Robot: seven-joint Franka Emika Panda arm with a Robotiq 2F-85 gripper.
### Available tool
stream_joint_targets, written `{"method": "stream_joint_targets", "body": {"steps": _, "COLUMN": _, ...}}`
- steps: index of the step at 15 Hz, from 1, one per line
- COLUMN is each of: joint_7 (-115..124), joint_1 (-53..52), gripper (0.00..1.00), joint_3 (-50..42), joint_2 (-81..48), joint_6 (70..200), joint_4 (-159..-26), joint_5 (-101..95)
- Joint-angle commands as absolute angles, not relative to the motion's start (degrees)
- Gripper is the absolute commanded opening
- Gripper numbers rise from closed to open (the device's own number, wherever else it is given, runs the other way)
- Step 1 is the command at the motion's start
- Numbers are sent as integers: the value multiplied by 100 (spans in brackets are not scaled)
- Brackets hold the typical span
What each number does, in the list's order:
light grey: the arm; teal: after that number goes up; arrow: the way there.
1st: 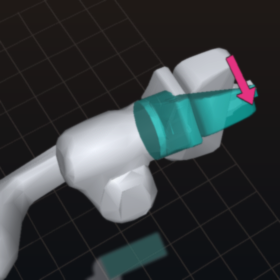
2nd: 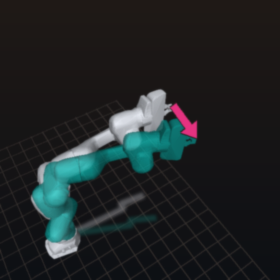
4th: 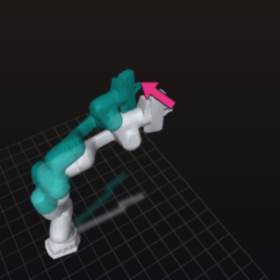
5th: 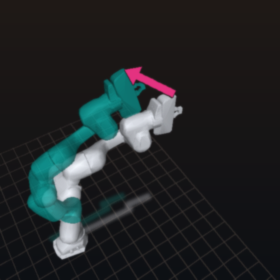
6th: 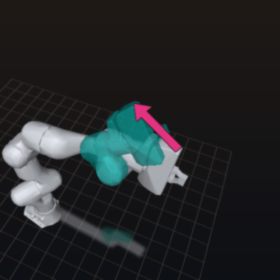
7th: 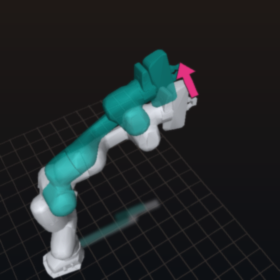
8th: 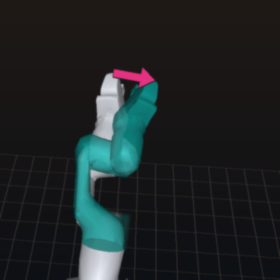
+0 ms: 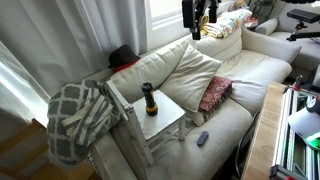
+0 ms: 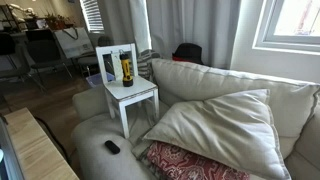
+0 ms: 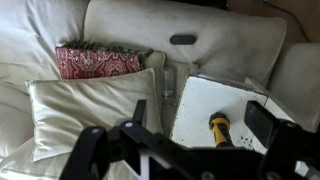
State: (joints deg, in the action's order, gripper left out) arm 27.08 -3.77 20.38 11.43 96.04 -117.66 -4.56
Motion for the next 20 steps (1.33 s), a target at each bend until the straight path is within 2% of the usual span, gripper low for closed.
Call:
{"method": "stream_joint_targets", "body": {"steps": 1, "joint_7": 2746, "joint_1": -599, "gripper": 100, "joint_3": 1837, "joint_2": 1120, "joint_6": 9585, "joint_4": -11749, "joint_5": -496}}
{"method": "stream_joint_targets", "body": {"steps": 6, "joint_7": 2745, "joint_1": -599, "gripper": 100, "joint_3": 1837, "joint_2": 1120, "joint_6": 9585, "joint_4": -11749, "joint_5": -496}}
{"method": "stream_joint_targets", "body": {"steps": 20, "joint_7": 1117, "joint_1": -1084, "gripper": 100, "joint_3": 1493, "joint_2": -1017, "joint_6": 13430, "joint_4": -12326, "joint_5": -204}}
